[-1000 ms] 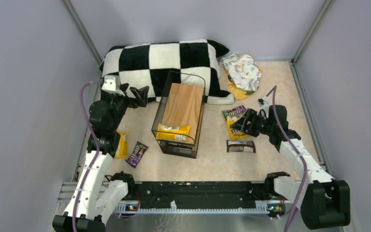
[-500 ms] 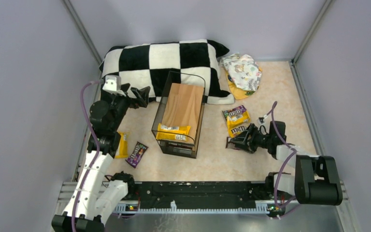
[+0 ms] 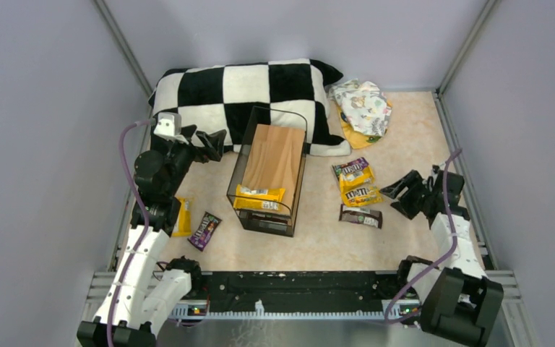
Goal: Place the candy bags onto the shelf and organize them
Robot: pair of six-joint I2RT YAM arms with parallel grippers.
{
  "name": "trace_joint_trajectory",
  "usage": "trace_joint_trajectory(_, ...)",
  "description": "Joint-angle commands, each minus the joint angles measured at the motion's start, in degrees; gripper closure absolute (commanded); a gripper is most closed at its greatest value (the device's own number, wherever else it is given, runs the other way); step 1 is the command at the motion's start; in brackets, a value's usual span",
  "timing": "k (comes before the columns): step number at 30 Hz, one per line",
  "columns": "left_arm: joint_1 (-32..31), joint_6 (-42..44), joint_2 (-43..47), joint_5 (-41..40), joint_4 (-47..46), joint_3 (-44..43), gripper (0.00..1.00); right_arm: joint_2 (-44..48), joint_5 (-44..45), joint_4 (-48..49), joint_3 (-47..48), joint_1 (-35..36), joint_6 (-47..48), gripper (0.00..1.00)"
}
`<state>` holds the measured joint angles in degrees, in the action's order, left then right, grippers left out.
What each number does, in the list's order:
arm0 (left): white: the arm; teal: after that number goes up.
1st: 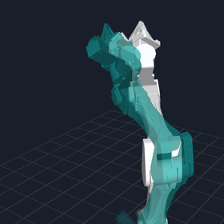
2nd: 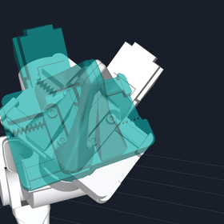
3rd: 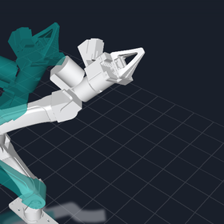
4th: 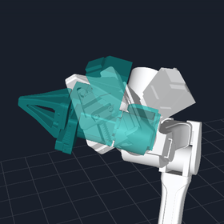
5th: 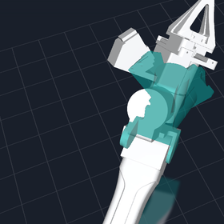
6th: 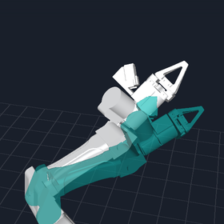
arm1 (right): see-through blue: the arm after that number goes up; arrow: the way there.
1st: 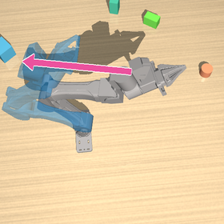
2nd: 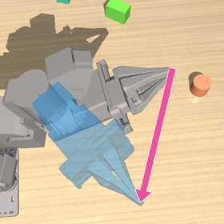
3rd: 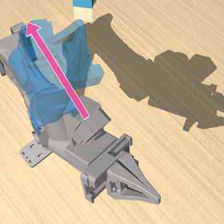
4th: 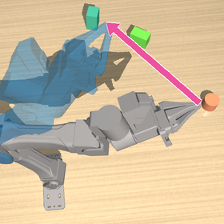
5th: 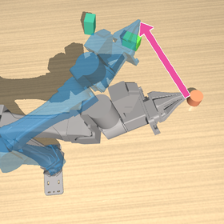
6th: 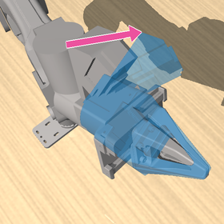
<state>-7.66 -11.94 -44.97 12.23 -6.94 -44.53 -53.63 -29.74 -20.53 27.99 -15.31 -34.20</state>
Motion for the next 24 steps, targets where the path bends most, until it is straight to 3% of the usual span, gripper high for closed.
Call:
trace_joint_trajectory(1,-0.3,-0.5,0.9,1.0,-3.4,-1.0,0.01,-2.0,1.9,-4.9,-2.2,-7.8,0.3,0.34)
trace_joint_trajectory(9,-1.7,-0.4,1.8,0.7,-2.4,-1.8,0.01,-7.4,-4.8,-2.8,-4.8,-9.3,0.6,0.27)
trace_joint_trajectory(17,-2.6,-0.5,1.6,0.8,-2.3,-1.9,0.01,-11.1,-10.1,1.4,-8.8,-9.2,1.5,0.25)
trace_joint_trajectory(22,-2.6,-0.8,0.9,1.2,-2.3,-1.8,0.01,-15.5,-16.5,12.0,-11.3,-9.1,1.6,0.26)
trace_joint_trajectory(24,-2.6,-0.9,0.9,1.4,-2.3,-1.9,0.01,-17.7,-18.4,16.2,-11.6,-7.0,1.0,0.32)
